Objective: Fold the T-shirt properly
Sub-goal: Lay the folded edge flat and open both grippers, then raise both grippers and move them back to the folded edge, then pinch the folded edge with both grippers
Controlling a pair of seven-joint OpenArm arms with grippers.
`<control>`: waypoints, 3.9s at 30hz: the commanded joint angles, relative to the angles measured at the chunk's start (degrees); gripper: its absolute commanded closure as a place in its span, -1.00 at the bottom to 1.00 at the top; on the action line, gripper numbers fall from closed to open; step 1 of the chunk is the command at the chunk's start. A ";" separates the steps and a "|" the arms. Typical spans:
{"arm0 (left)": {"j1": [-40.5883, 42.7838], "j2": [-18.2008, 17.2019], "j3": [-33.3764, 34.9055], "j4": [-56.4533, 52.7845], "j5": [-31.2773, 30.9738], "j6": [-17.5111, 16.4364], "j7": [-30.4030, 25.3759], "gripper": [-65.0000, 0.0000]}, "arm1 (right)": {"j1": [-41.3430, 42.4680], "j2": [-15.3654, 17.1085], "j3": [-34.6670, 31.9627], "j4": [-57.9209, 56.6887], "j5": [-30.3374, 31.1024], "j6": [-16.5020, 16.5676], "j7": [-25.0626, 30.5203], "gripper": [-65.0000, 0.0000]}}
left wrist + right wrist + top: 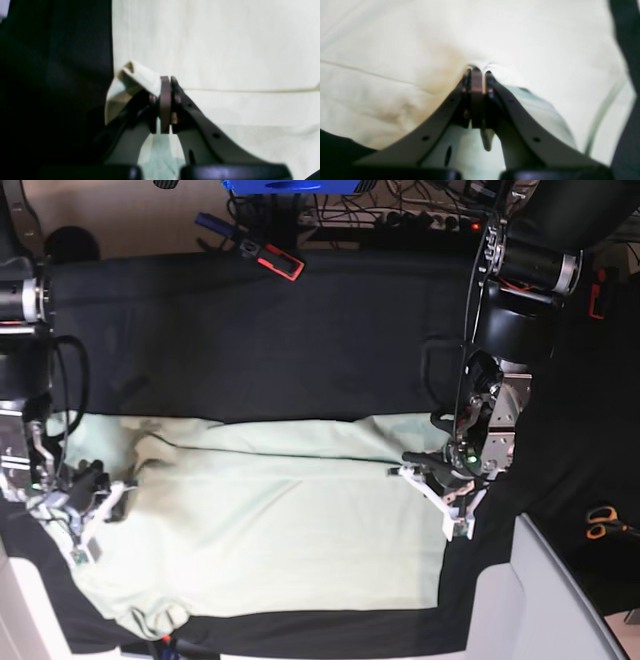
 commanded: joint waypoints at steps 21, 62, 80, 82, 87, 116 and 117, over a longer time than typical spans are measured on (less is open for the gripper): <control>-2.09 -3.04 -1.20 5.37 -0.44 -0.15 3.17 -0.42 | -1.62 0.55 19.68 4.77 -0.04 -0.33 -0.87 -0.50; 26.04 12.79 -34.26 20.93 -8.09 -0.24 5.37 -0.41 | -17.44 -7.98 58.36 6.09 13.85 7.14 -13.44 -0.53; 24.55 12.44 -35.05 25.42 -8.00 -0.06 5.37 -0.41 | -17.71 -6.75 58.19 6.09 13.76 7.23 -13.70 -0.52; 24.20 12.35 -35.31 25.42 -7.92 -0.06 5.37 -0.41 | -17.71 -6.66 58.19 6.09 13.76 7.23 -13.70 -0.52; 21.56 12.00 -37.25 24.18 -7.48 -0.06 5.37 -0.41 | -17.71 -6.57 58.27 6.09 13.76 7.23 -13.70 -0.52; 15.58 12.08 -30.22 14.87 -7.92 -0.15 5.28 0.36 | -17.44 -6.83 58.45 5.83 13.85 7.23 -13.17 -0.52; 15.58 12.26 -31.18 14.87 -7.92 -0.15 5.28 0.37 | -17.00 -6.92 58.45 5.83 13.85 7.23 -12.82 -0.52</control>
